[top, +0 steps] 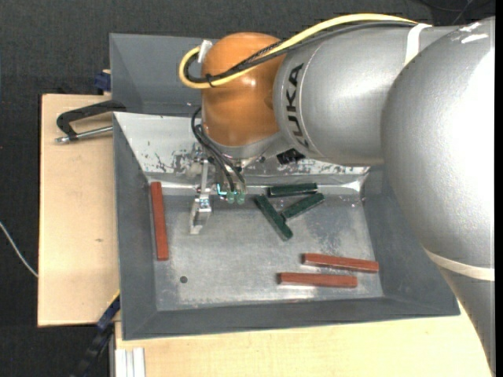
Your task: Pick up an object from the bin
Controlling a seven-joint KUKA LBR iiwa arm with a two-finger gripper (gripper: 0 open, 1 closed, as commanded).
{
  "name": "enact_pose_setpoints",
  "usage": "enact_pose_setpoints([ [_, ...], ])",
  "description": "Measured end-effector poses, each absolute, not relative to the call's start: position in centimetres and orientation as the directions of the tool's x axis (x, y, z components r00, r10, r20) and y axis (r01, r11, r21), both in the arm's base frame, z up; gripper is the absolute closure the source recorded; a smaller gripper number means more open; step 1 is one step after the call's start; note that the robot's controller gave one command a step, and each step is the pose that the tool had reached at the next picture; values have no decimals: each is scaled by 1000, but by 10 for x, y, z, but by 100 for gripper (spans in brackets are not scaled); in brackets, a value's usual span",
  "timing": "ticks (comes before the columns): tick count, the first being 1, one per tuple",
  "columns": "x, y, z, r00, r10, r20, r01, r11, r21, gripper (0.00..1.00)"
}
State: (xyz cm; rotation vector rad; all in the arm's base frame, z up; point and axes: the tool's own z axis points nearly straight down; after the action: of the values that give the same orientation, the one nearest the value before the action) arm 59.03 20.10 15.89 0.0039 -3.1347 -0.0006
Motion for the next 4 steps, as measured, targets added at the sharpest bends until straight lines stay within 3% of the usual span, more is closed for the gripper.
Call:
enact_pose_setpoints([
  [1,592,200,164,-1000,-1,-1,-1,1000,2,0],
  [2,593,209,151,-998,-63,-6,-63,998,1,0],
  [3,600,220,84,-990,-141,-4,-141,990,2,0],
  [4,599,221,77,-986,-167,-3,-167,986,1,0],
])
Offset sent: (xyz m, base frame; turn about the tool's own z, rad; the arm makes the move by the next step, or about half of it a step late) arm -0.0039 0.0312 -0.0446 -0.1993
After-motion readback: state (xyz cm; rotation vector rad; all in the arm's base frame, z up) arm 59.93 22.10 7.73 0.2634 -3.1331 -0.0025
